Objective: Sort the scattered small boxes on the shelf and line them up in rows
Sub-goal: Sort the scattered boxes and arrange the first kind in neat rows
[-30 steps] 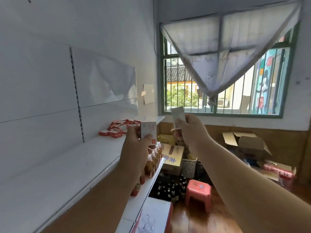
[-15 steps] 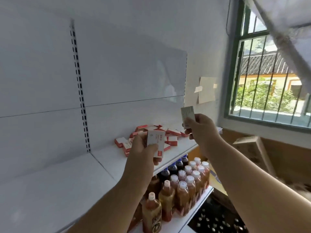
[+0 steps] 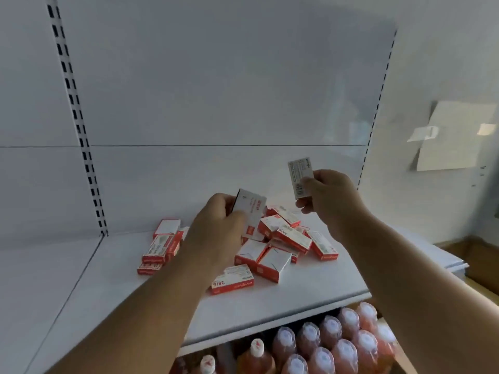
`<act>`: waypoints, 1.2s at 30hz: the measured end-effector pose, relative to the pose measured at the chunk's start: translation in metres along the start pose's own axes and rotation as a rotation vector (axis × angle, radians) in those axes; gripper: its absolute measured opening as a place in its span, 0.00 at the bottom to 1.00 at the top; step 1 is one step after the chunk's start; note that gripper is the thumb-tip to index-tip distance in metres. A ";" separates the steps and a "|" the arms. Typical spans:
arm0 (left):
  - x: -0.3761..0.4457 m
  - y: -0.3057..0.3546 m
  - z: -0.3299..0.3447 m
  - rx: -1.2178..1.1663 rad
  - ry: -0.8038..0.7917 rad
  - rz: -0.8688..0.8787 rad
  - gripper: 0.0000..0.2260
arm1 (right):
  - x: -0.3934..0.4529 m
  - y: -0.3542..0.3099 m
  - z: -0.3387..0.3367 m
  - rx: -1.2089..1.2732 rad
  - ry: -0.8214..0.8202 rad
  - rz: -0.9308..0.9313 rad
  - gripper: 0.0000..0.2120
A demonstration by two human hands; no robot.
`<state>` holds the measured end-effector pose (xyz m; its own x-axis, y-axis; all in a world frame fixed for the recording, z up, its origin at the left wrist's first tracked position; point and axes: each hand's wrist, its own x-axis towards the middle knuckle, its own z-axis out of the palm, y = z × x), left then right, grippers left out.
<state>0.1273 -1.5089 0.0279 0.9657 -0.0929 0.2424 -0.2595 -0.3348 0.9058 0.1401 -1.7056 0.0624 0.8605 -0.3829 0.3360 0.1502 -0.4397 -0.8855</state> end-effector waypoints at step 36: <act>0.022 -0.007 0.083 0.689 0.073 0.102 0.09 | 0.030 0.053 -0.013 -0.964 -0.614 -0.403 0.17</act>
<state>0.1497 -1.5865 -0.0021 0.9281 -0.1000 0.3587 -0.2679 -0.8485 0.4564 0.1675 -1.7510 0.0302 0.9624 0.2552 0.0932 0.2614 -0.9632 -0.0624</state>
